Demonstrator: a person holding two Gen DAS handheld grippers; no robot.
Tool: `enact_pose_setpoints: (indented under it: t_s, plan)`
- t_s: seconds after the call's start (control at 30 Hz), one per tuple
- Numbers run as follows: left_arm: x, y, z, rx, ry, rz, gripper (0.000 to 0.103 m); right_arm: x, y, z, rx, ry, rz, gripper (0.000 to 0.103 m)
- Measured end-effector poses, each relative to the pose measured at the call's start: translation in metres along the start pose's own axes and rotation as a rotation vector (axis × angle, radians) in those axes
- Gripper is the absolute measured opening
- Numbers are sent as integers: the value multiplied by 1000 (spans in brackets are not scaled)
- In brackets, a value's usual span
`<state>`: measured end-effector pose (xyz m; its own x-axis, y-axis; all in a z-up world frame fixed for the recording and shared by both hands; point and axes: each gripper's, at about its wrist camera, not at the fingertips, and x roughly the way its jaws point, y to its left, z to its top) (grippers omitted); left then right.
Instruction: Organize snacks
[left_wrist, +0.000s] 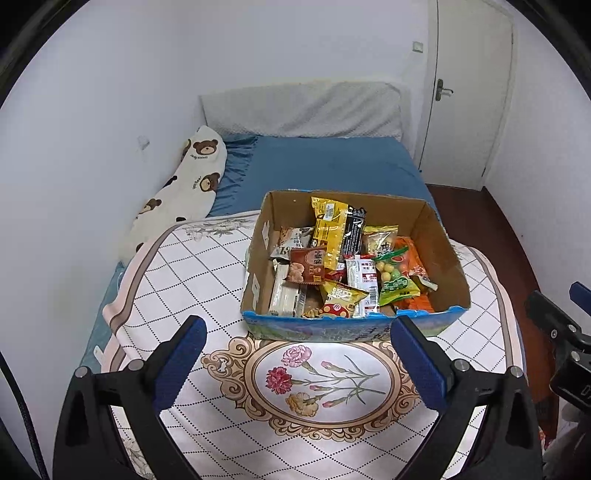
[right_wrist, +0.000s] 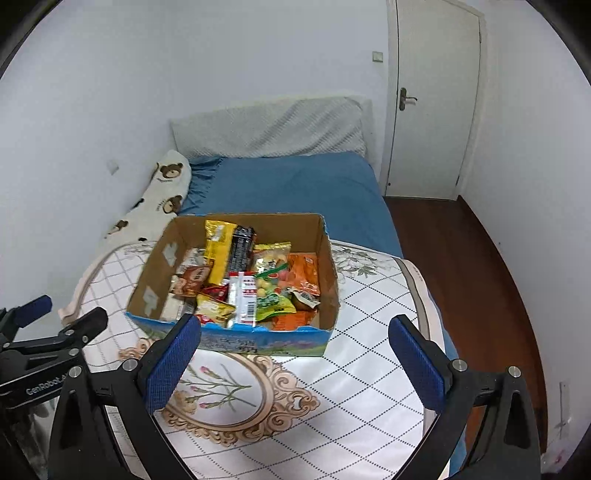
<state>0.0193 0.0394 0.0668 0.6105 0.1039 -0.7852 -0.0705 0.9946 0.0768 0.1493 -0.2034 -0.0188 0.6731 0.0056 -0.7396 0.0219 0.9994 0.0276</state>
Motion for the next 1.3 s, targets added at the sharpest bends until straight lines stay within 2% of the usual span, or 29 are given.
enact_pose_setpoints:
  t_s: [0.4, 1.3]
  plan:
    - [32, -2, 5, 2, 45, 13, 102, 34, 1, 8, -5, 29, -21, 103]
    - [25, -5, 4, 1, 37, 9, 102, 32, 3, 4, -1, 42, -4, 103]
